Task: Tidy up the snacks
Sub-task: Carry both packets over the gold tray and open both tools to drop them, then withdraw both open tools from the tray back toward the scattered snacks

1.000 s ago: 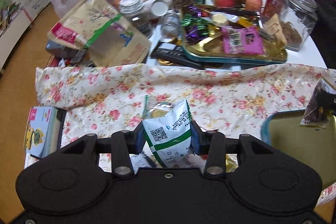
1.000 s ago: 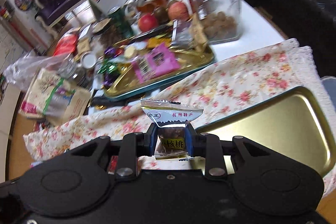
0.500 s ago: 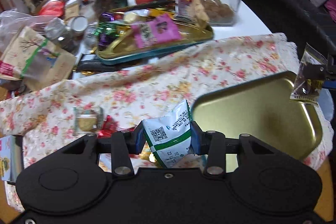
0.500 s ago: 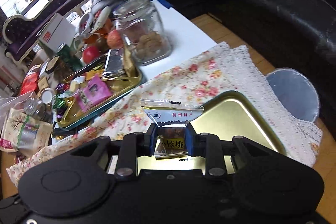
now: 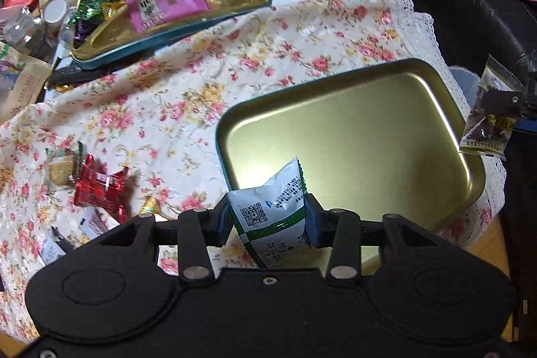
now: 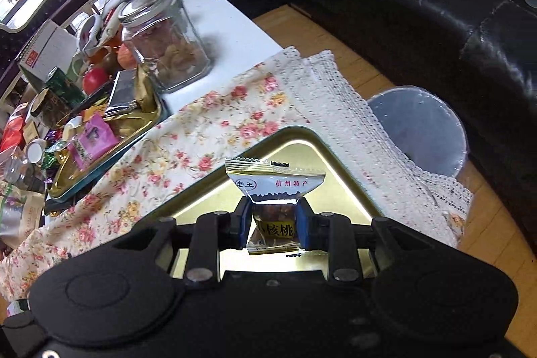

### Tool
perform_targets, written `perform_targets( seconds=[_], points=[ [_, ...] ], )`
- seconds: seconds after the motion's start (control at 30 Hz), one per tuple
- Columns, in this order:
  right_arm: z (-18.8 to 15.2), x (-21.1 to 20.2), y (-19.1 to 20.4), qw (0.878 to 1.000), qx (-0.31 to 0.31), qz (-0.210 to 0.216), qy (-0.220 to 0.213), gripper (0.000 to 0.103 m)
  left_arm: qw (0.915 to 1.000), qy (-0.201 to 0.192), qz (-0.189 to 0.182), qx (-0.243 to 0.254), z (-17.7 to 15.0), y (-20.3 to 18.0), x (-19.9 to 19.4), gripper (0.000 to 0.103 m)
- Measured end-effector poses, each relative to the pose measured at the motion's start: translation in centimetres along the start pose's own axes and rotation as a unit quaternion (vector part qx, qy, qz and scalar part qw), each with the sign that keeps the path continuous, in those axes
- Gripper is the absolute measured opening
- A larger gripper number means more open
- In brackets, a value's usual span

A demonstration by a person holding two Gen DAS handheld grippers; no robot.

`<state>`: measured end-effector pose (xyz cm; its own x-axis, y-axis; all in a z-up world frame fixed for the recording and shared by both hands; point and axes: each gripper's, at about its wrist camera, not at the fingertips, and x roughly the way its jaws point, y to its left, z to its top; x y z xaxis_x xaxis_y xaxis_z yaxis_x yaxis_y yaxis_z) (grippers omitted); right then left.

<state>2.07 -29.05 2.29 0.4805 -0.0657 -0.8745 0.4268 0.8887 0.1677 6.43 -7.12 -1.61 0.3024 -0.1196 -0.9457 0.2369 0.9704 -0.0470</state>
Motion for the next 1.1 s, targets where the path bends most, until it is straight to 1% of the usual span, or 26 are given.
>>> perform_targets(
  seconds=[0.1,0.3,0.5,0.63,0.73,0.93,1.1],
  points=[
    [0.1,0.0,-0.8,1.0,0.008,-0.002,0.002,0.03,1.0,0.0,0.003,0.003,0.2,-0.6,0.4,0.051],
    [0.1,0.2,-1.5,1.0,0.01,-0.002,0.006,0.03,0.9996,-0.015,0.02,0.015,0.7,-1.6,0.7,0.053],
    [0.0,0.4,-2.0,1.0,0.013,-0.004,0.014,0.03,0.9997,-0.019,0.009,0.009,1.1,-1.5,0.6,0.054],
    [-0.1,0.5,-1.7,1.0,0.009,0.002,0.026,0.031,0.9995,-0.026,0.011,0.012,1.1,-1.6,0.5,0.054],
    [-0.1,0.6,-1.4,1.0,0.004,0.002,0.03,0.032,0.9996,-0.023,0.011,0.01,1.2,-1.5,0.5,0.054],
    [-0.1,0.5,-1.0,1.0,-0.013,-0.011,0.021,0.036,0.9998,-0.016,0.011,0.004,1.2,-1.3,0.6,0.054],
    [0.1,0.5,-1.1,1.0,-0.013,-0.017,0.018,0.04,0.9998,-0.016,0.012,0.007,1.2,-1.3,0.6,0.054]
  ],
)
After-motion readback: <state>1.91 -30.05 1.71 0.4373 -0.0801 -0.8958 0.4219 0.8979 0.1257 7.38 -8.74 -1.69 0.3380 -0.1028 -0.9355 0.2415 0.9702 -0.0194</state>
